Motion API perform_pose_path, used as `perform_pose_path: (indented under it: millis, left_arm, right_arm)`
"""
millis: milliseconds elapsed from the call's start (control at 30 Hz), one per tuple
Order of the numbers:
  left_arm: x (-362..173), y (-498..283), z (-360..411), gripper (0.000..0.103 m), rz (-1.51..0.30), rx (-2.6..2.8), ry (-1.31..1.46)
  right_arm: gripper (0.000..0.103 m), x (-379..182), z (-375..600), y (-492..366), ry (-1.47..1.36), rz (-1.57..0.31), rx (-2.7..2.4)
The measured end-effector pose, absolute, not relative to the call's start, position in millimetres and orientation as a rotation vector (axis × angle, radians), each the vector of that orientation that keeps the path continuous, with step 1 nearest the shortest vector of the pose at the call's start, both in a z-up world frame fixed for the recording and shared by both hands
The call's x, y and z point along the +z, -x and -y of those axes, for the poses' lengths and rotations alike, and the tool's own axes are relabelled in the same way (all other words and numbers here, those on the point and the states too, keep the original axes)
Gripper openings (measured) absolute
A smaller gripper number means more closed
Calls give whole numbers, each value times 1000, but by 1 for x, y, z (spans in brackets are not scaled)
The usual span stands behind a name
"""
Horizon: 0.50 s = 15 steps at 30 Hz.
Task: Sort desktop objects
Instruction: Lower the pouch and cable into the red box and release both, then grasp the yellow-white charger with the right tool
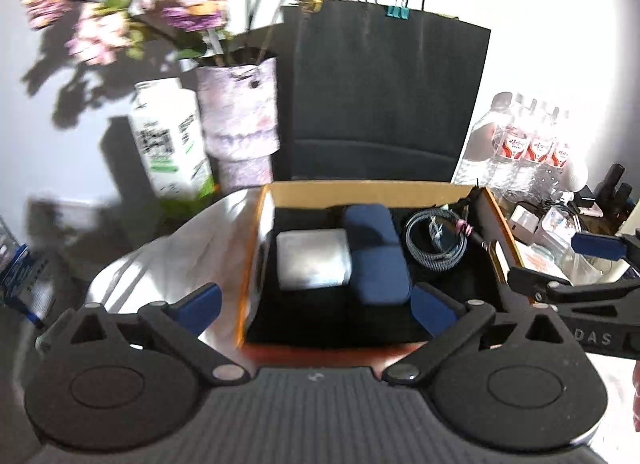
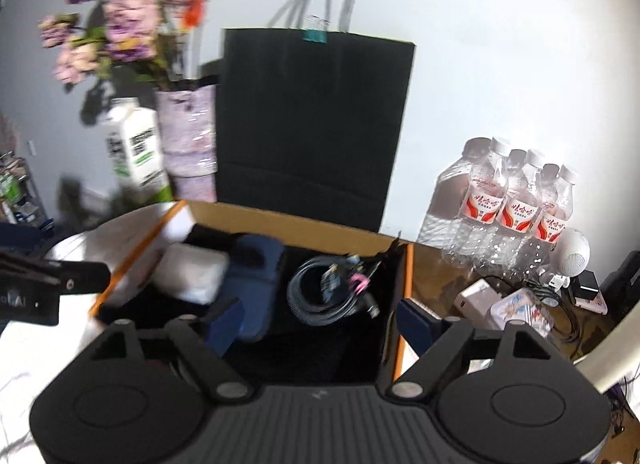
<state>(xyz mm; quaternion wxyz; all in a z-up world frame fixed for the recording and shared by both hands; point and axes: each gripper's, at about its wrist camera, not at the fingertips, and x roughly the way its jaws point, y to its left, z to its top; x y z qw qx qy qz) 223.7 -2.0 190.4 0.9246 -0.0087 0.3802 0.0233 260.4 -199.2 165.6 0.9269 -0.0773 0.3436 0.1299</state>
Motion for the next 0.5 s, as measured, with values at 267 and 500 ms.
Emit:
perform_pose_path:
  millis: [267, 500]
  left_arm:
    - [181, -114, -16, 103, -696, 71, 67]
    - [137, -15, -17, 103, -633, -22, 22]
  right_arm:
    - [90, 159, 210, -145, 138, -619, 402]
    - [93, 123, 228, -26, 108, -520, 434]
